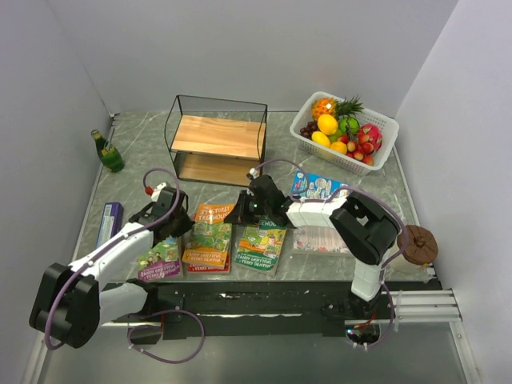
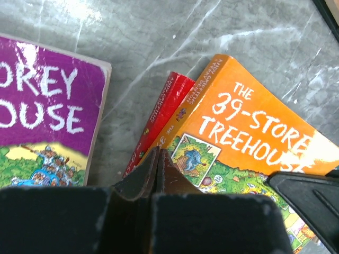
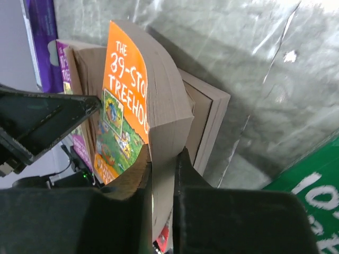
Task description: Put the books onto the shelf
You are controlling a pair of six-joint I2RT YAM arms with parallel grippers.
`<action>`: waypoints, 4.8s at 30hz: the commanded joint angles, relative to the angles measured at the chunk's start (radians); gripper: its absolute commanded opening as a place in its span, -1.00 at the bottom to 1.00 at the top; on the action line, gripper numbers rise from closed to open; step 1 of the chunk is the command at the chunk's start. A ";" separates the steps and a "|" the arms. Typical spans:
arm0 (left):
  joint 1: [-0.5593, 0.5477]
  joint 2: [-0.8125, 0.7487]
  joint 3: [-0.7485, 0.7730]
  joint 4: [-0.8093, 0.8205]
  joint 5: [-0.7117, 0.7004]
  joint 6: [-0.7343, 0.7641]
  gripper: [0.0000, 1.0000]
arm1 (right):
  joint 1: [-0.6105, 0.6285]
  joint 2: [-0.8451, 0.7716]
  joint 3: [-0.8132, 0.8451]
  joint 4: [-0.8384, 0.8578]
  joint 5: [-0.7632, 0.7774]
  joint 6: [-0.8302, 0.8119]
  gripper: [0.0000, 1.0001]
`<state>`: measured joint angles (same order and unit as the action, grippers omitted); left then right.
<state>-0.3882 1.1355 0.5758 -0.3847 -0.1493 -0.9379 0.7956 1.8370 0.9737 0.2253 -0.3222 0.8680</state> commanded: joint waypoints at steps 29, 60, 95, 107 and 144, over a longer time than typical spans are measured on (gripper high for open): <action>-0.029 -0.422 0.165 0.044 0.576 0.195 0.79 | 0.019 -0.670 0.166 -0.576 -0.268 -0.296 -1.00; -0.028 -0.511 0.133 0.312 1.006 0.151 -0.98 | -0.104 -0.627 0.324 -0.682 -0.389 -0.372 -0.87; 0.095 0.271 0.978 0.489 -0.125 0.844 -0.98 | -0.277 -0.072 0.859 -0.624 0.428 -0.310 0.55; 0.210 0.478 1.099 0.451 0.085 0.838 -0.98 | -0.283 0.088 1.000 -0.713 0.379 -0.346 0.49; 0.236 0.417 1.063 0.395 0.350 0.831 -0.85 | -0.306 0.084 1.028 -0.915 0.344 -0.454 -1.00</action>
<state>-0.1528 1.6379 1.6447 -0.0673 0.1352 -0.0742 0.4965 1.9537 1.9774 -0.5747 0.0223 0.5037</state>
